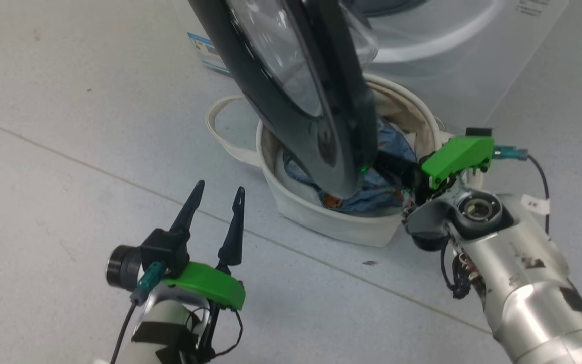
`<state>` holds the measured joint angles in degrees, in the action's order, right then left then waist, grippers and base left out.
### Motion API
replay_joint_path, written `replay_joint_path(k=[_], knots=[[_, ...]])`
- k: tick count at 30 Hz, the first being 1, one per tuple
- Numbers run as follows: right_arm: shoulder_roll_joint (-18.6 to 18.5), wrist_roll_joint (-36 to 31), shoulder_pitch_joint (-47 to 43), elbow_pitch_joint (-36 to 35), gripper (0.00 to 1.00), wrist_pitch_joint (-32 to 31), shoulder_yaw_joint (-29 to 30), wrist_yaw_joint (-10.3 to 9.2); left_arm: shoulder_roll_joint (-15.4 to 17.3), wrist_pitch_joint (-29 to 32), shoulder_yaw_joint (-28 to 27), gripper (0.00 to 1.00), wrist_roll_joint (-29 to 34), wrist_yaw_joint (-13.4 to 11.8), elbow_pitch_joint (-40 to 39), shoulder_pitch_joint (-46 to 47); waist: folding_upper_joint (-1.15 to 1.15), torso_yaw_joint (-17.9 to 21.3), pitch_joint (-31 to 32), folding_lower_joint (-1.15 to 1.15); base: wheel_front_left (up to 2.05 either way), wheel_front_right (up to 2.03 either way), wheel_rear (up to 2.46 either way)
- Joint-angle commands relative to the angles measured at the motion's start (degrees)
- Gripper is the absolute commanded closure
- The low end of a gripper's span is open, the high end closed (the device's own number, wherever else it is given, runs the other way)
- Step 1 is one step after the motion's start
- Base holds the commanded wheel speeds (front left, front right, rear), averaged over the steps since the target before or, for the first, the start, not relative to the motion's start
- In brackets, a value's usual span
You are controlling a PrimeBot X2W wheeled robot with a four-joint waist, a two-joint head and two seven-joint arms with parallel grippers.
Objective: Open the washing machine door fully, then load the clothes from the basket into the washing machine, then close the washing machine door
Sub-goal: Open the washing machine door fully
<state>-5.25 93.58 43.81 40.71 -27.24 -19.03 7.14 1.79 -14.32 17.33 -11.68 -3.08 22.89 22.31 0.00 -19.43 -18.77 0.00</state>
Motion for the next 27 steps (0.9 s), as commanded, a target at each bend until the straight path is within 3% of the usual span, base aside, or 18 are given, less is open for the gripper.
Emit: replay_joint_path(k=[1, 12, 19, 24, 27], knots=[[2.2, 0.9, -1.1, -1.9, 1.0, -0.8, -1.8, 0.35, 1.1, -0.7, -2.3, 0.0, 0.5, -0.4, -1.3, -0.1, 0.0, -0.5, 0.9, 0.0, 0.0, 0.0, 0.0], [2.4, 12.5, -6.5, -5.0, 1.0, 3.1, -11.1, 0.35, 1.1, -0.7, -3.4, 0.0, -0.4, -0.5, -0.4, -2.6, 0.0, -3.3, 4.8, 0.0, 0.0, 0.0, 0.0], [2.4, 16.0, -6.7, -3.6, 1.0, 6.0, -15.4, 0.35, 1.1, -0.7, -4.9, 0.0, 0.3, -0.2, 0.3, -3.8, 0.0, -4.6, 6.7, 0.0, 0.0, 0.0, 0.0], [2.3, 14.6, -7.7, -3.9, 1.0, 9.0, -14.4, 0.35, 1.1, -0.7, -5.8, 0.0, -1.3, 1.5, 0.0, -5.0, 0.0, -3.7, 8.6, 0.0, 0.0, 0.0, 0.0], [0.2, 8.7, -8.9, -5.2, 1.0, 12.4, -14.9, 0.35, 1.1, -0.7, -7.1, 0.0, -2.3, 3.0, -1.1, -5.7, 0.0, -2.6, 10.0, 0.0, 0.0, 0.0, 0.0]])
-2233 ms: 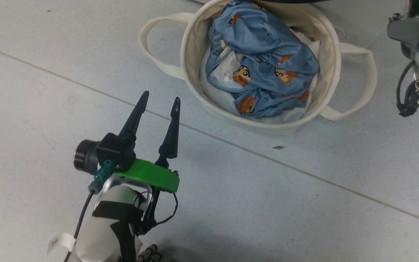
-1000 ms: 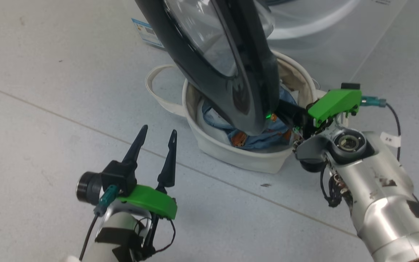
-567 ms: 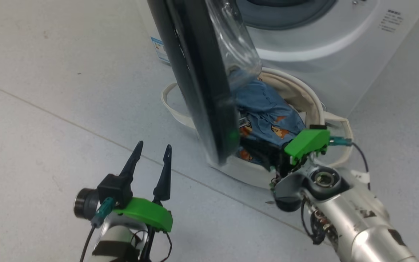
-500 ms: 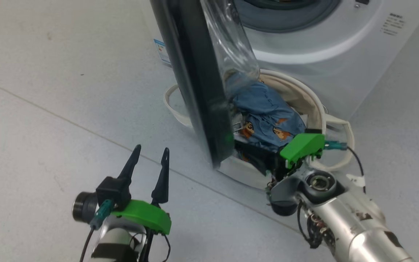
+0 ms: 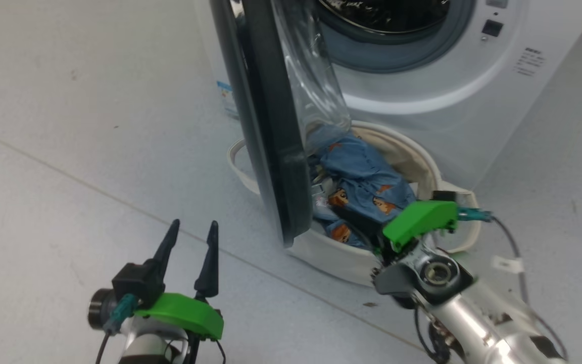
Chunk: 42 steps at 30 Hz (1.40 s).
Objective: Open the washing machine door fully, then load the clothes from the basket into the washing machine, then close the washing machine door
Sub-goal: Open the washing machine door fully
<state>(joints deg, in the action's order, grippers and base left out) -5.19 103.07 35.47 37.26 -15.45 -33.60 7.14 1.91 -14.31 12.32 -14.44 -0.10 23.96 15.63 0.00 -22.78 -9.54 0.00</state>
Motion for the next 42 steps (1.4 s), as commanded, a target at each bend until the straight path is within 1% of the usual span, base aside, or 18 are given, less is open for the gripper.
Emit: replay_joint_path(k=[1, 8, 9, 10, 11, 12, 14, 16, 18, 20, 22, 23, 24, 25, 27, 32, 37, 42], knots=[[-1.1, -4.0, -0.9, -2.7, 1.0, 3.0, -0.8, 0.35, 1.0, -0.7, -2.6, 0.0, 0.7, 0.3, -2.6, 0.7, 0.0, 1.3, 1.2, 0.0, 0.0, 0.0, 0.0], [-10.0, -28.2, -6.0, -8.0, 1.0, 27.0, -6.6, 0.35, 1.0, -0.7, -4.3, 0.0, 1.4, 1.2, -3.9, -1.9, 0.0, 4.5, 5.3, 0.0, 0.0, 0.0, 0.0], [-11.8, -35.6, -7.3, -8.2, 1.0, 29.8, -6.9, 0.35, 1.0, -0.7, -4.9, 0.0, 1.5, 1.5, -4.2, -2.7, 0.0, 5.7, 6.3, 0.0, 0.0, 0.0, 0.0], [-12.4, -39.9, -8.0, -8.1, 1.0, 30.3, -6.2, 0.35, 1.0, -0.7, -5.2, 0.0, 1.9, 1.5, -4.5, -3.0, 0.0, 6.3, 6.8, 0.0, 0.0, 0.0, 0.0], [-12.4, -39.9, -8.0, -8.1, 1.0, 30.3, -6.2, 0.35, 1.0, -0.7, -5.2, 0.0, 1.9, 1.5, -4.5, -3.0, 0.0, 6.3, 6.8, 0.0, 0.0, 0.0, 0.0], [-12.4, -45.0, -8.7, -9.0, 1.0, 30.4, -3.3, 0.35, 1.0, -0.7, -5.5, 0.0, 2.1, 1.6, -4.8, -3.5, 0.0, 6.9, 7.2, 0.0, 0.0, 0.0, 0.0], [-11.2, -56.5, -12.1, -12.3, 1.0, 30.4, 3.9, 0.35, 1.0, -0.7, -6.2, 0.0, 2.6, 1.8, -5.4, -4.2, 0.0, 8.0, 7.8, 0.0, 0.0, 0.0, 0.0], [-8.3, -66.5, -17.1, -16.9, 1.0, 30.4, 10.2, 0.35, 1.0, -0.7, -6.7, 0.0, 3.1, 2.1, -6.0, -4.6, 0.0, 8.9, 8.0, 0.0, 0.0, 0.0, 0.0], [-5.1, -73.8, -22.2, -21.3, 1.0, 30.4, 14.4, 0.35, 1.0, -0.7, -7.1, 0.0, 3.5, 2.4, -6.7, -4.9, 0.0, 9.8, 8.1, 0.0, 0.0, 0.0, 0.0], [-3.2, -80.7, -25.9, -24.4, 1.0, 30.4, 17.3, 0.35, 1.0, -0.7, -7.4, 0.0, 3.8, 2.5, -7.4, -5.2, 0.0, 10.6, 7.8, 0.0, 0.0, 0.0, 0.0], [-1.4, -85.8, -28.7, -27.0, 1.0, 30.4, 20.6, 0.35, 1.0, -0.7, -7.6, 0.0, 4.1, 2.7, -7.9, -5.4, 0.0, 11.2, 7.5, 0.0, 0.0, 0.0, 0.0], [-0.6, -87.4, -29.9, -28.4, 0.65, 30.4, 21.8, 0.35, 1.0, -0.7, -7.6, 0.0, 4.1, 2.8, -8.0, -5.4, 0.0, 11.4, 7.3, 0.0, 0.0, 0.0, 0.0], [0.1, -87.5, -30.8, -29.9, 0.0, 30.4, 22.4, 0.35, 1.0, -0.7, -7.7, 0.0, 4.2, 2.8, -8.1, -5.4, 0.0, 11.7, 7.2, 0.0, 0.0, 0.0, 0.0], [0.6, -87.4, -31.8, -30.9, 0.0, 30.4, 22.9, 0.35, 1.0, -0.7, -7.7, 0.0, 4.2, 2.9, -8.1, -5.5, 0.0, 11.9, 7.1, 0.0, 0.0, 0.0, 0.0], [0.9, -89.9, -33.1, -31.6, 0.0, 30.4, 23.6, 0.35, 1.0, -0.7, -7.5, 0.0, 4.3, 2.9, -8.0, -5.5, 0.0, 12.1, 6.9, 0.0, 0.0, 0.0, 0.0], [2.0, -90.6, -33.4, -33.7, 0.0, 30.4, 25.8, 0.35, 1.0, -0.7, -7.3, 0.0, 4.7, 2.9, -8.0, -5.6, 0.0, 12.7, 6.8, 0.0, 0.0, 0.0, 0.0], [2.2, -91.0, -33.7, -33.0, 0.0, 30.4, 25.1, 0.35, 1.0, -0.7, -6.6, 0.0, 4.7, 3.0, -7.8, -5.8, 0.0, 12.5, 7.3, 0.0, 0.0, 0.0, 0.0], [2.3, -90.7, -33.9, -32.0, 0.0, 30.4, 24.8, 0.35, 1.0, -0.7, -5.9, 0.0, 5.0, 2.7, -7.3, -6.0, 0.0, 12.1, 7.7, 0.0, 0.0, 0.0, 0.0]])
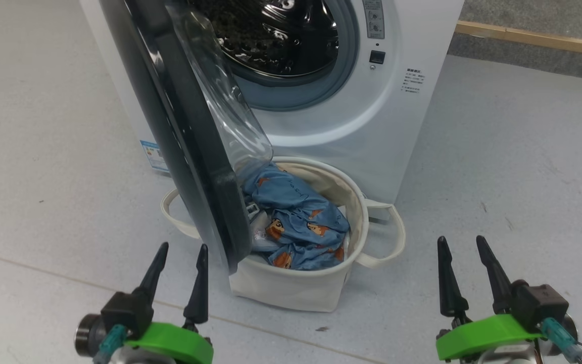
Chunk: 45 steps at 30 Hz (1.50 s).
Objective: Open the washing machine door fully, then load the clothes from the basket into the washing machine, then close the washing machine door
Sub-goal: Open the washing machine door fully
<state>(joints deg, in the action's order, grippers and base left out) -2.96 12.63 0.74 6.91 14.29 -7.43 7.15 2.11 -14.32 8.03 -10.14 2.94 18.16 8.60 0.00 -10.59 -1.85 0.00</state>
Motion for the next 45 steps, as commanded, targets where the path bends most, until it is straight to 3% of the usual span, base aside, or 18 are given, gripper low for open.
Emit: replay_joint_path(k=[1, 15, 20, 24, 30, 35, 36, 37, 38, 41, 45], knots=[[0.1, -0.2, 0.8, -1.5, 0.0, 0.7, -1.2, 0.34, 0.8, -0.7, -1.4, 0.0, 0.8, -0.4, -1.4, 1.0, 0.0, -0.1, 0.1, 0.0, 0.0, 0.0, 0.0], [0.1, -0.1, 1.7, 0.0, 0.0, 0.7, -1.1, 0.34, 0.8, -0.7, -1.5, 0.0, 0.8, -0.8, -2.2, 1.5, 0.0, -0.5, -1.0, 0.0, 0.0, 0.0, 0.0], [0.1, 0.3, 2.2, 0.3, 0.0, 0.7, -0.8, 0.34, 0.8, -0.7, -1.8, 0.0, -0.4, -1.1, -6.9, 1.7, 0.0, -0.6, -1.5, 0.0, 0.0, 0.0, 0.0], [0.1, 0.3, 2.7, 0.3, 0.0, 0.7, -0.5, 0.34, 0.8, -0.7, -2.3, 0.0, 1.1, -1.8, -17.1, 2.2, 0.0, -0.7, -2.0, 0.0, 0.0, 0.0, 0.0], [0.1, 0.3, 3.4, 1.0, 0.0, 0.7, -0.4, 0.34, 0.8, -0.7, 3.1, 0.0, -0.7, 1.0, -26.2, 1.4, 0.0, -0.6, -2.5, 0.0, 0.0, 0.0, 0.0], [0.1, 0.7, 4.2, 1.7, 0.0, 0.7, -1.1, 0.34, 0.8, -0.7, 9.2, 0.0, -1.8, 2.2, -21.6, 1.4, 0.0, 0.7, -2.7, 0.0, 0.0, 0.0, 0.0], [0.1, 0.8, 4.4, 1.9, 0.0, 0.7, -1.1, 0.34, 0.8, -0.7, 10.2, 0.08, -2.5, 2.4, -20.2, 1.7, 0.0, 0.9, -2.7, 0.0, 0.0, 0.0, 0.0], [0.1, 0.9, 4.5, 2.0, 0.0, 0.7, -1.1, 0.34, 0.8, -0.7, 11.1, 0.6, -3.0, 2.5, -18.6, 2.1, 0.0, 1.2, -2.8, 0.0, 0.0, 0.0, 0.0], [0.1, 1.1, 4.7, 2.2, 0.0, 0.7, -1.1, 0.34, 0.8, -0.7, 12.0, 1.0, -3.2, 2.6, -16.8, 2.6, 0.0, 1.5, -2.8, 0.0, 0.0, 0.0, 0.0], [0.1, 1.5, 5.1, 2.7, 0.0, 0.7, -1.4, 0.34, 0.8, -0.7, 13.7, 1.0, -4.1, 1.9, -11.5, 4.7, 0.0, 2.3, -3.0, 0.0, 0.0, 0.0, 0.0], [0.1, 1.9, 5.3, 3.3, 0.0, 0.7, -2.0, 0.34, 0.8, -0.7, 13.6, 1.0, -5.1, -1.4, -4.7, 8.6, 0.0, 2.9, -3.3, 0.0, 0.0, 0.0, 0.0]])
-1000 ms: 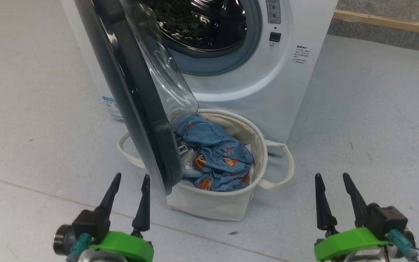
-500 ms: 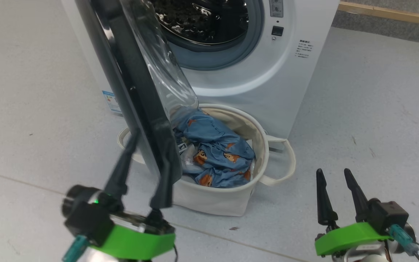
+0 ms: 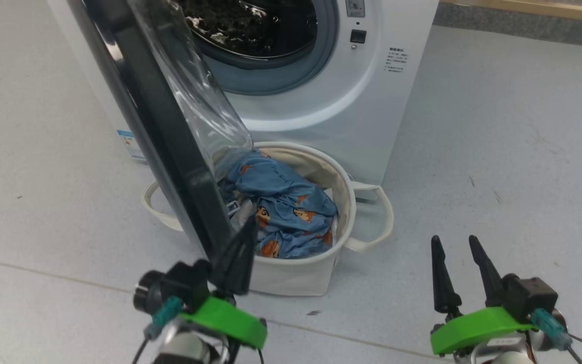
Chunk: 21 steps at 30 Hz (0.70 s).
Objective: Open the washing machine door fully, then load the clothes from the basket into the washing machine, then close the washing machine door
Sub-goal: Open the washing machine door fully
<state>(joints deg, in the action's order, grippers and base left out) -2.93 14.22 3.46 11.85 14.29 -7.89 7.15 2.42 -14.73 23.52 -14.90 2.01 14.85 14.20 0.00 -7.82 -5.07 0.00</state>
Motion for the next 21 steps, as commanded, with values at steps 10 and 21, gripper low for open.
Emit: replay_joint_path(k=[10, 21], knots=[[0.0, 0.9, 3.3, -1.2, 0.0, 0.7, -2.3, 0.34, 0.5, -0.3, -5.3, 1.0, -2.7, -7.6, 7.3, 8.6, 0.0, -0.5, -1.7, 0.0, 0.0, 0.0, 0.0], [0.0, 1.1, 3.7, -0.1, 0.0, 0.7, -2.6, 0.34, 0.5, -0.3, -6.9, 1.0, -2.7, -9.0, 4.4, 6.1, 0.0, -7.5, -2.7, 0.0, 0.0, 0.0, 0.0]])
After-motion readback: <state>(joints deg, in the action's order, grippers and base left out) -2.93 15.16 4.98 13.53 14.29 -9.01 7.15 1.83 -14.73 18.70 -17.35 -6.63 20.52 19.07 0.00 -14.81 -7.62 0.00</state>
